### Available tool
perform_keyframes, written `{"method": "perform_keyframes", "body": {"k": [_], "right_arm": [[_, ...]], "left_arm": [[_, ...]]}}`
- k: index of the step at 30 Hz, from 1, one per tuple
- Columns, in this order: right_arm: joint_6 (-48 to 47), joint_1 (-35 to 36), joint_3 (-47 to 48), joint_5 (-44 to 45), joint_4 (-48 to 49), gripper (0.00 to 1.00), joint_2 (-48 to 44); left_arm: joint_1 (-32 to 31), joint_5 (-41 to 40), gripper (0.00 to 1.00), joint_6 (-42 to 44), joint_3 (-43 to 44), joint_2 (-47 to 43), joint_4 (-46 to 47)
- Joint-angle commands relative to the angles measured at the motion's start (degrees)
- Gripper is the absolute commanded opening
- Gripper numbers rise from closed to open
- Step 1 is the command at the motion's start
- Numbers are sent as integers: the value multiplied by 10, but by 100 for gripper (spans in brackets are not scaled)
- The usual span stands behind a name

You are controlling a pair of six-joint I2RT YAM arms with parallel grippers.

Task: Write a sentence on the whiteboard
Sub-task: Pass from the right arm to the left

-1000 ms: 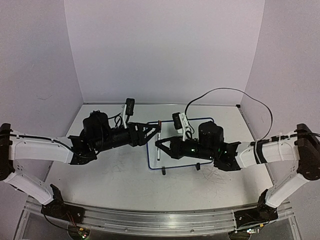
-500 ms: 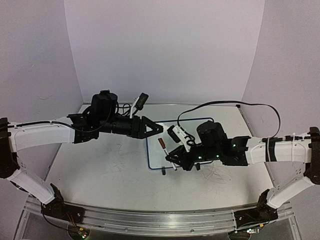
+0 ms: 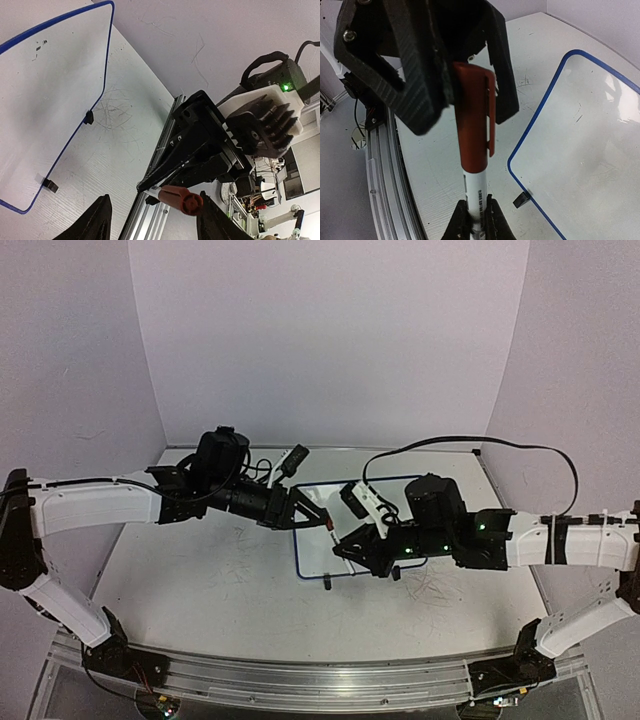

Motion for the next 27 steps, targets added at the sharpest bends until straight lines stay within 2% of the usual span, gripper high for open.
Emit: {"method": "perform_keyframes", "body": {"k": [1, 4, 12, 17, 19, 20, 21, 22, 24, 27], "right_arm": [[-17, 8, 35, -3, -6, 0, -2], [-21, 12, 40, 3, -9, 0, -1], [-22, 13, 44, 9, -12, 0, 7], [-22, 13, 39, 14, -12, 0, 3], [-21, 13, 36, 26, -10, 0, -1], [-11, 13, 35, 37, -9, 4, -4], [-1, 13, 32, 47, -6, 12, -7], [14, 12, 25, 58, 1, 24, -14], [44, 12, 7, 73, 23, 58, -31], [96, 8, -25, 106, 62, 93, -59]], "left_arm": [[2, 47, 59, -14, 43, 17, -4], [1, 59, 58, -17, 47, 22, -5], [1, 48, 38, -13, 54, 31, -28], [0, 39, 18, -12, 61, 33, -29], [1, 29, 5, -7, 63, 30, -29], [1, 22, 1, -3, 63, 27, -31], [1, 13, 0, 1, 63, 23, -30], [1, 4, 0, 6, 62, 18, -30], [1, -16, 0, 21, 62, 8, -29], [7, -55, 0, 35, 53, -7, -7]]}}
